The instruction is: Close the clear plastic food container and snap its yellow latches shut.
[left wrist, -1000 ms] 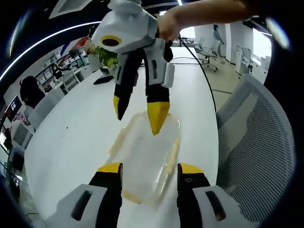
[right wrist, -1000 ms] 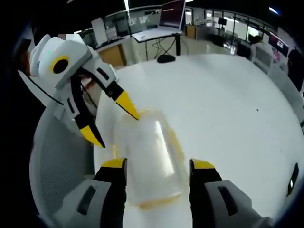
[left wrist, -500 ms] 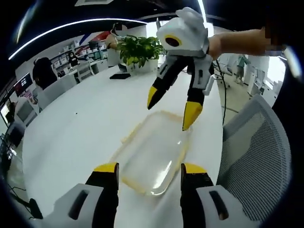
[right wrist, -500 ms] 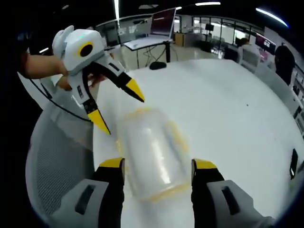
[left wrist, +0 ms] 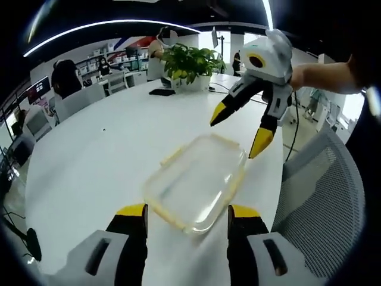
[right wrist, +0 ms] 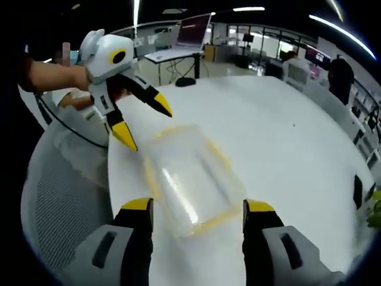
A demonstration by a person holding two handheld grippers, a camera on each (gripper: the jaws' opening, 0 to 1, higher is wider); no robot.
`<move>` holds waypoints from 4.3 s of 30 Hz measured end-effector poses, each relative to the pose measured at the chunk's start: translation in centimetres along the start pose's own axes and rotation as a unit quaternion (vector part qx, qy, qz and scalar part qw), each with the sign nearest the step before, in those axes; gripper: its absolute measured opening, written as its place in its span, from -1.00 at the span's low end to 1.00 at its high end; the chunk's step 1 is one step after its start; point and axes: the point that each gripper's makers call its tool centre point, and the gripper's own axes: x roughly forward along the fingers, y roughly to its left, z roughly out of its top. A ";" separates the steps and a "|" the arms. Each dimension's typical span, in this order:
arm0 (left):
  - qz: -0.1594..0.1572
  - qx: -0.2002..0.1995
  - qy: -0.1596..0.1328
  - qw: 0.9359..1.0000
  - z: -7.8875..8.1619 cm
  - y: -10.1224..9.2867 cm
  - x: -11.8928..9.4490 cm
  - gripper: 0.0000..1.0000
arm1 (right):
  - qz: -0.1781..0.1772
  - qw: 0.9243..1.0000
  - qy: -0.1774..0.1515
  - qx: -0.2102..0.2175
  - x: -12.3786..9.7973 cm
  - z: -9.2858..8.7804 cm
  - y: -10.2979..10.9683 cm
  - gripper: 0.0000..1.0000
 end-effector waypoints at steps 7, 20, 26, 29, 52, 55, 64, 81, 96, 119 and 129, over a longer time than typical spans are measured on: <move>0.001 0.005 0.008 1.000 -0.8 -0.2 0.6 -0.04 | -0.015 0.999 -0.008 0.032 0.2 -1.3 0.2 0.18; 0.003 0.019 0.021 1.000 -1.5 0.3 1.8 -0.09 | -0.020 0.998 -0.013 0.059 1.5 -2.3 0.3 0.09; -0.006 0.024 0.027 0.999 -1.6 0.1 2.1 -0.09 | -0.022 0.998 -0.008 0.060 1.7 -2.3 0.0 0.07; -0.007 0.025 0.029 0.999 -1.6 0.4 2.2 -0.09 | -0.022 0.998 -0.007 0.057 1.9 -2.3 -0.3 0.07; -0.003 0.026 0.045 0.999 -0.4 4.7 4.1 -0.09 | -0.023 0.998 0.000 0.051 3.9 -0.2 -4.1 0.07; -0.002 0.025 0.047 0.999 -0.1 5.2 4.4 -0.09 | -0.023 0.999 0.002 0.049 4.2 0.0 -4.8 0.07; 0.002 0.015 0.049 0.999 0.2 6.8 5.0 -0.10 | -0.022 0.999 0.005 0.046 5.1 0.9 -6.4 0.07; -0.001 0.011 0.055 0.998 0.2 8.2 5.8 -0.11 | -0.023 0.998 0.004 0.051 5.7 1.5 -7.4 0.07; 0.008 -0.007 0.030 0.999 0.3 7.3 4.4 0.03 | -0.039 0.998 -0.014 0.046 4.3 0.7 -6.0 0.19; 0.055 -0.022 -0.077 0.995 0.8 4.4 -1.5 0.36 | -0.088 0.987 -0.116 0.067 -0.7 -0.5 -1.8 0.55; 0.084 -0.031 -0.100 0.991 -0.4 3.0 -4.4 0.64 | -0.099 0.984 -0.127 0.079 -2.3 -1.6 -0.1 0.73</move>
